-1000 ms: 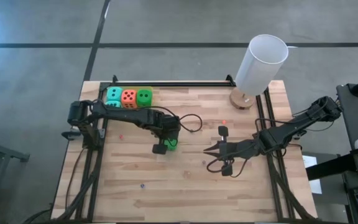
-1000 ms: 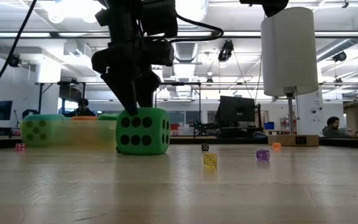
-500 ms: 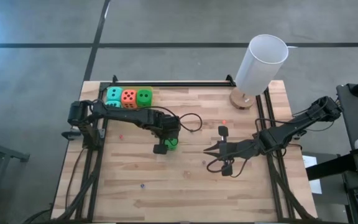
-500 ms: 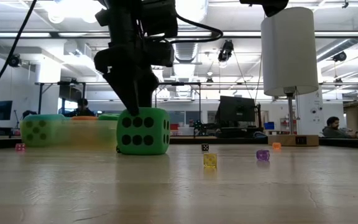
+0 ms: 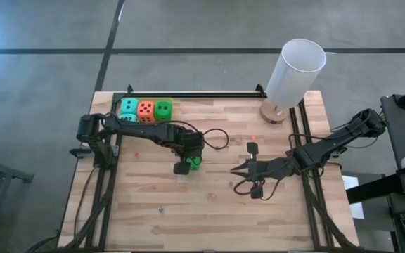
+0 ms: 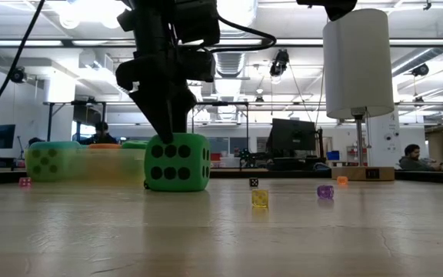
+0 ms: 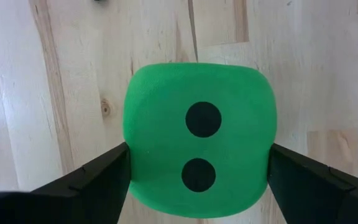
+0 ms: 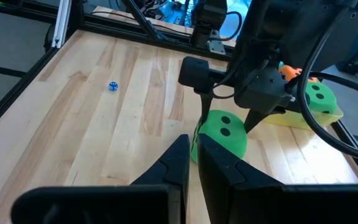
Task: Pick & Place Dice
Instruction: Put the green large die into the yellow container
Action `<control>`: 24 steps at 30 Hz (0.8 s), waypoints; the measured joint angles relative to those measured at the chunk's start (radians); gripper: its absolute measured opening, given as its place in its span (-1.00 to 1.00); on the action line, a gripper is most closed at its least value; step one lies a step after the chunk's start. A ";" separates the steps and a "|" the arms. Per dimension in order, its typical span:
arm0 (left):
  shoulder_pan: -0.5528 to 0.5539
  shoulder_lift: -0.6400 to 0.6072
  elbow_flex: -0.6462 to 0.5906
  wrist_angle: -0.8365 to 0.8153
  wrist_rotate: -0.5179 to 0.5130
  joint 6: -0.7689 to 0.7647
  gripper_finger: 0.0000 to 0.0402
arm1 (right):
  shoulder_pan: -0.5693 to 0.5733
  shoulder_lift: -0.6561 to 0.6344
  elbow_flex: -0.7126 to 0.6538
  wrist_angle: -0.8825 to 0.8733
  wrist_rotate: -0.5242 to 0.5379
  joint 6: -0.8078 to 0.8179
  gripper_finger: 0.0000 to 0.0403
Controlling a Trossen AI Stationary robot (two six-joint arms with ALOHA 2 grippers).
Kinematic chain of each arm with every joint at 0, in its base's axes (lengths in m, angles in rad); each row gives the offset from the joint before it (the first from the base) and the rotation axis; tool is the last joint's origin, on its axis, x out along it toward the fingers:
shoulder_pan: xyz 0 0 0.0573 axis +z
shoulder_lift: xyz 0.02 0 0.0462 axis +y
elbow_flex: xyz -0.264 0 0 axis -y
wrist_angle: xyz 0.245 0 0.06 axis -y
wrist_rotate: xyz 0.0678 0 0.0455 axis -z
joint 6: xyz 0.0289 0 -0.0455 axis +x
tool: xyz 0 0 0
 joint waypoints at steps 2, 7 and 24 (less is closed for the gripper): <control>0.000 0.000 0.000 0.000 0.000 0.000 0.66 | 0.000 0.000 0.000 0.000 0.000 0.000 -0.86; 0.000 0.001 0.005 -0.006 0.000 -0.008 0.67 | 0.000 0.000 0.000 0.000 0.000 0.000 -0.86; 0.001 -0.087 0.013 -0.029 -0.052 -0.057 0.65 | 0.000 0.000 0.000 -0.001 0.000 0.000 -0.86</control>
